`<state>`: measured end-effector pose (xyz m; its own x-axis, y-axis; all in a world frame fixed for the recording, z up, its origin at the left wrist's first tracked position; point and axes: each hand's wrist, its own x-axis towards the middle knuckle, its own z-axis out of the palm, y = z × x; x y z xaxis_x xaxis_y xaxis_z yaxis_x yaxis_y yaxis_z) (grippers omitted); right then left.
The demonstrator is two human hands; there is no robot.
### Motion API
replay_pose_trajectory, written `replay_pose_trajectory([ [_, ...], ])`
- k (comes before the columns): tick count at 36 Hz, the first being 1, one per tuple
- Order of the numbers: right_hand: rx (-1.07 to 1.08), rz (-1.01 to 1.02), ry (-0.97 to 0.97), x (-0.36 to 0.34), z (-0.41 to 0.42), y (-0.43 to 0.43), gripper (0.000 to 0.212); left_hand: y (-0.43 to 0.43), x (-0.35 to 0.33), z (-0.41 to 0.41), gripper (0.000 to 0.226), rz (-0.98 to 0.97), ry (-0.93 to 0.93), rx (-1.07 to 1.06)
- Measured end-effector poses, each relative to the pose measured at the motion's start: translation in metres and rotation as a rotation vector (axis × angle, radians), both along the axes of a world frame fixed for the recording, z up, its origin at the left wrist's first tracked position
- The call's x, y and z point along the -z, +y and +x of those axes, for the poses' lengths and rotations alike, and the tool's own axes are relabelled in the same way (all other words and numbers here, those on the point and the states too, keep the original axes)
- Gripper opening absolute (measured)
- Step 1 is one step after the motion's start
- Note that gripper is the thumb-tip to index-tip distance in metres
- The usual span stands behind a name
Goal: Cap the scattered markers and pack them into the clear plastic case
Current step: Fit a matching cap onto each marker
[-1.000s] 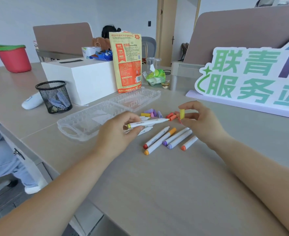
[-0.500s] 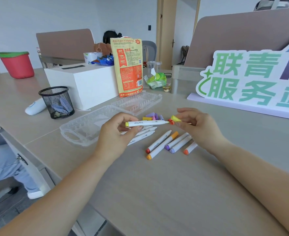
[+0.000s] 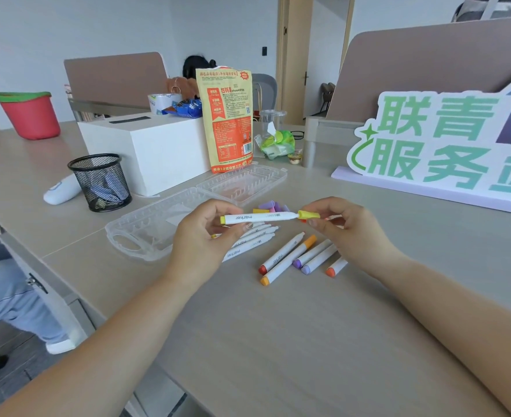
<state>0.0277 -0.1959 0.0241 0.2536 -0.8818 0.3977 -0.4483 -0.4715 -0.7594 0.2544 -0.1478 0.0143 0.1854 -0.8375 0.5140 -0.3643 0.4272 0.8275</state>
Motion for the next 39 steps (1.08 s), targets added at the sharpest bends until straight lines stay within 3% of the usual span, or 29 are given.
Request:
replay_pose_trajectory([
  [22,-0.062,-0.114,-0.001,-0.004,0.004,0.004,0.017,0.003,0.0,-0.002,0.021,0.046,0.033,0.081],
  [30,-0.105,-0.122,0.01,-0.005,0.005,0.0,0.027,0.002,0.001,0.0,0.018,0.032,0.027,0.068],
  [39,-0.061,-0.137,0.166,0.007,0.002,-0.021,0.022,-0.002,0.011,0.01,0.011,0.128,-0.251,-0.08],
])
